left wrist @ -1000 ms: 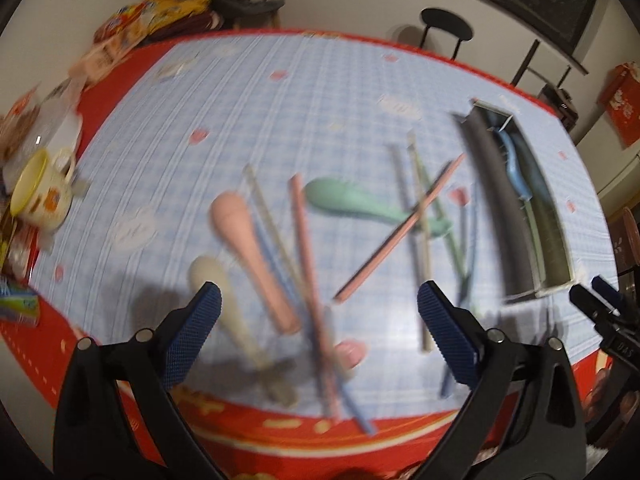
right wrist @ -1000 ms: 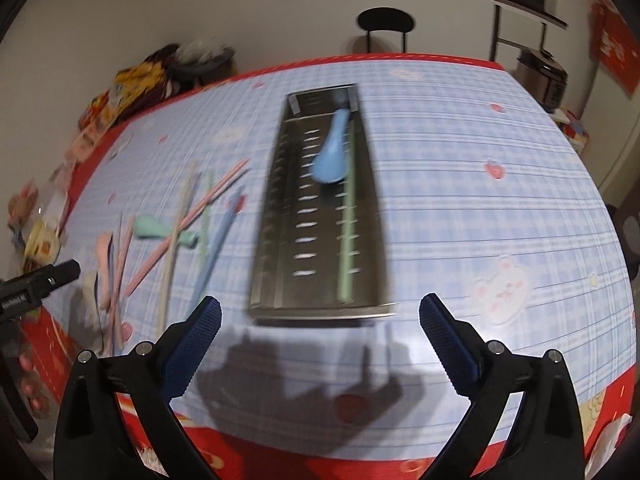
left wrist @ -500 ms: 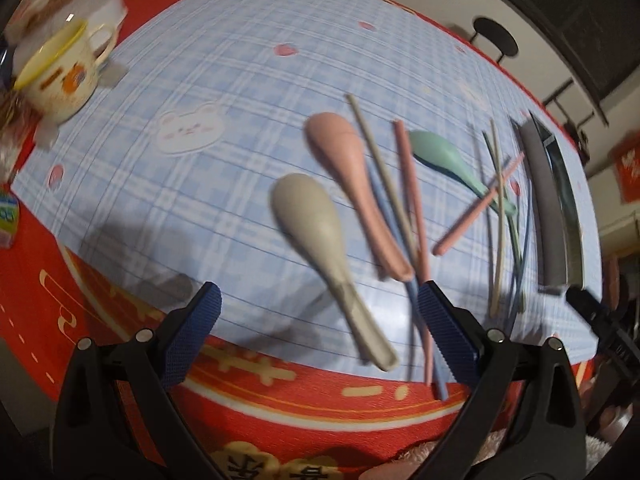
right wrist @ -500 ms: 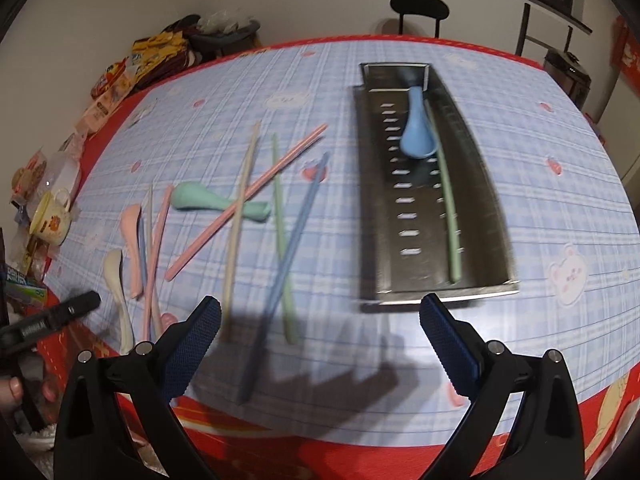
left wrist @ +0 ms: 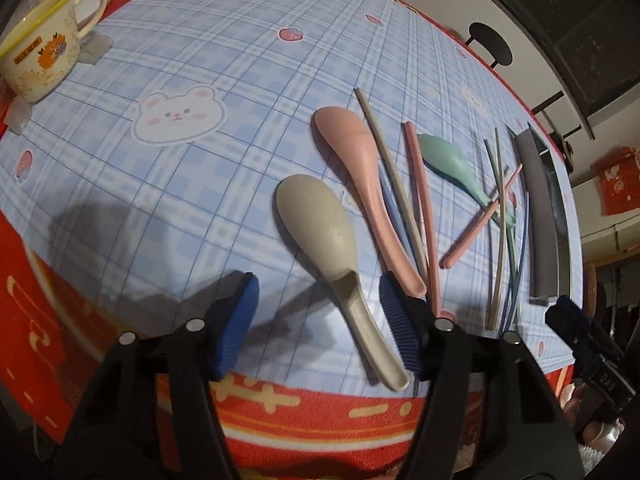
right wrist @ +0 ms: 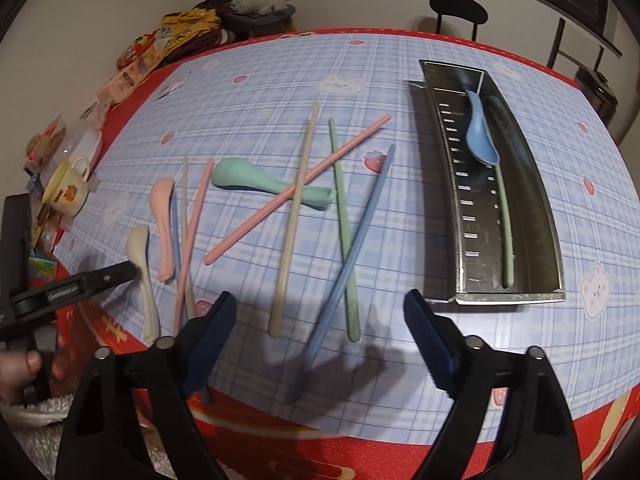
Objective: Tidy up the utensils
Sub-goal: 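Move left tool toward beige spoon while right tool approaches beige chopstick, then grasp beige spoon handle with left tool while right tool grasps beige chopstick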
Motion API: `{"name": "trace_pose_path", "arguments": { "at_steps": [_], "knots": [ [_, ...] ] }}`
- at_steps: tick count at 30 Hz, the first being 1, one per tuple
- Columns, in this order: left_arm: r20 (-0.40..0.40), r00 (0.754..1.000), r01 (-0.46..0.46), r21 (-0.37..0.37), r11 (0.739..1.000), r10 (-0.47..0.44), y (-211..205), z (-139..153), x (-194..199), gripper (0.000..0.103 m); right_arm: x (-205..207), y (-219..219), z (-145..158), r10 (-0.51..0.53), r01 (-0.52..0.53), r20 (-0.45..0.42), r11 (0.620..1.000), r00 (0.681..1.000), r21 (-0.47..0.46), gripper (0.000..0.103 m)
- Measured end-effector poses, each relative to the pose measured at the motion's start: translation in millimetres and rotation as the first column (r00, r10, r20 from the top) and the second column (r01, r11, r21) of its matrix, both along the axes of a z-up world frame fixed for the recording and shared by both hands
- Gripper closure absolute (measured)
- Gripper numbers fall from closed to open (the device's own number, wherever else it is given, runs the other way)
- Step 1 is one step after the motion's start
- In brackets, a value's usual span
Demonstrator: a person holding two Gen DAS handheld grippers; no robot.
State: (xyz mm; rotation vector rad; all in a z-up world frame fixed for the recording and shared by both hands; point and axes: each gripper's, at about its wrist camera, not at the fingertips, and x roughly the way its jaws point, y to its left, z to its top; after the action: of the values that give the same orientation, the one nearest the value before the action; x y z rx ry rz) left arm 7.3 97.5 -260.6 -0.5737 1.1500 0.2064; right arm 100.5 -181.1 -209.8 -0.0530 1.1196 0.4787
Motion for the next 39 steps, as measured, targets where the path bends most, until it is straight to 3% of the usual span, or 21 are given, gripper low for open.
{"name": "trace_pose_path", "arguments": {
  "at_steps": [9,22,30,39],
  "knots": [
    [0.031,0.999,0.025,0.025,0.999,-0.026,-6,-4,16,0.058,18,10,-10,0.049,-0.046,-0.056,0.997,0.997,0.063,0.068],
    [0.072,0.997,0.009,-0.005,1.0,-0.009,-1,-8,10,0.066,48,60,-43,0.069,-0.071,-0.077,0.997,0.995,-0.028,0.074],
    [0.079,0.997,-0.001,-0.017,1.0,0.002,2,-7,5,0.066,53,55,-45,0.041,-0.043,-0.085,0.999,0.996,-0.023,0.091],
    [0.074,0.997,0.027,-0.015,1.0,-0.026,-6,-7,7,0.066,53,52,-44,0.038,-0.039,-0.085,0.999,0.996,-0.014,0.093]
  ]
}}
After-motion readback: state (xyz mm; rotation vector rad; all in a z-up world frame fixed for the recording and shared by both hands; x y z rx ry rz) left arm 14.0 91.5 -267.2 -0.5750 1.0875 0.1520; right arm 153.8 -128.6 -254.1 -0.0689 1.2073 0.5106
